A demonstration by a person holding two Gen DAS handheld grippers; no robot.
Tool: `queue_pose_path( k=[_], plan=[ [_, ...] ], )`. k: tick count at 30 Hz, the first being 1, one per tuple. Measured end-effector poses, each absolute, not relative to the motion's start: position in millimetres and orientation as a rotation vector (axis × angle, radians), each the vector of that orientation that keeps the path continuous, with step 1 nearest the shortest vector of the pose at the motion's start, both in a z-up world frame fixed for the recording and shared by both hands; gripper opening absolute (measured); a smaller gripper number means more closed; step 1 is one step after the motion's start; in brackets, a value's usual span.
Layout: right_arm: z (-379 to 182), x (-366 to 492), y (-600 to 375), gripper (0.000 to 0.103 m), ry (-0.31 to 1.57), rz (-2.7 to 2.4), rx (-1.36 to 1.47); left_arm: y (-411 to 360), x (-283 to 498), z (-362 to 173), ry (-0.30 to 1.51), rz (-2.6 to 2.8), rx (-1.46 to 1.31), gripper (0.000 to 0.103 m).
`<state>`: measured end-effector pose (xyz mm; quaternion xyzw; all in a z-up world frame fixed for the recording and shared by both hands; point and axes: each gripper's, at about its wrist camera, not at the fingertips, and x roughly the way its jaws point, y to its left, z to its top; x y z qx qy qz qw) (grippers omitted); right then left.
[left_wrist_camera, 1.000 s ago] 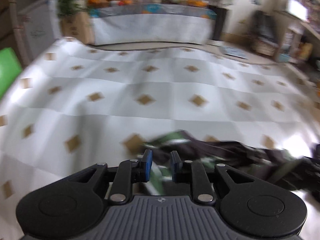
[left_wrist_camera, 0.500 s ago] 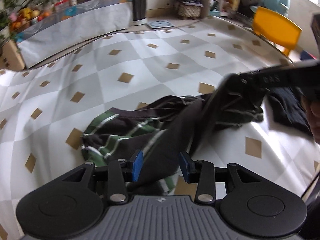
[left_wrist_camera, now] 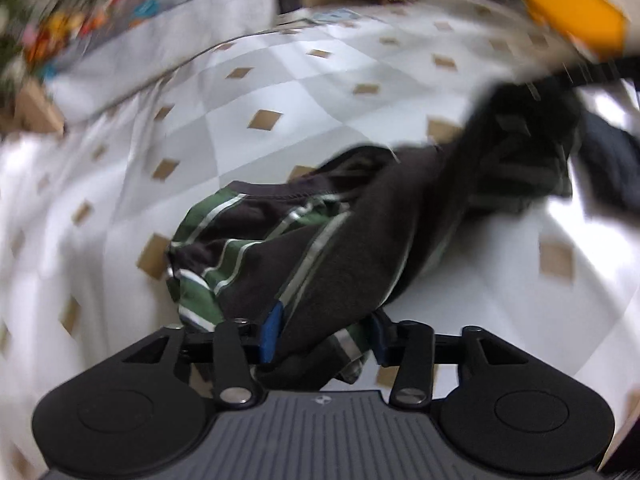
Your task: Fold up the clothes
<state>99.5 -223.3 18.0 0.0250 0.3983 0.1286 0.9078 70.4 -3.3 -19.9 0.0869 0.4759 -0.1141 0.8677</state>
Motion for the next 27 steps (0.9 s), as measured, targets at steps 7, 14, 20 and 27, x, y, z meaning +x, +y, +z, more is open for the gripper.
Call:
queue_pose_path(
  k=[7, 14, 20, 27],
  plan=[
    [29, 91, -215, 0.031, 0.760, 0.307, -0.009, 41, 94, -32, 1.065, -0.090, -0.150, 0.038],
    [41, 80, -209, 0.042, 0.710, 0.394, -0.026, 65, 106, -45, 1.077, 0.050, -0.279, 0.038],
    [40, 75, -197, 0.043, 0.750, 0.563, -0.003, 69, 110, -49, 1.093, 0.063, -0.328, 0.038],
    [13, 58, -149, 0.043, 0.838, 0.757, -0.175, 72, 114, -47, 1.094, 0.065, -0.352, 0.038]
  ],
)
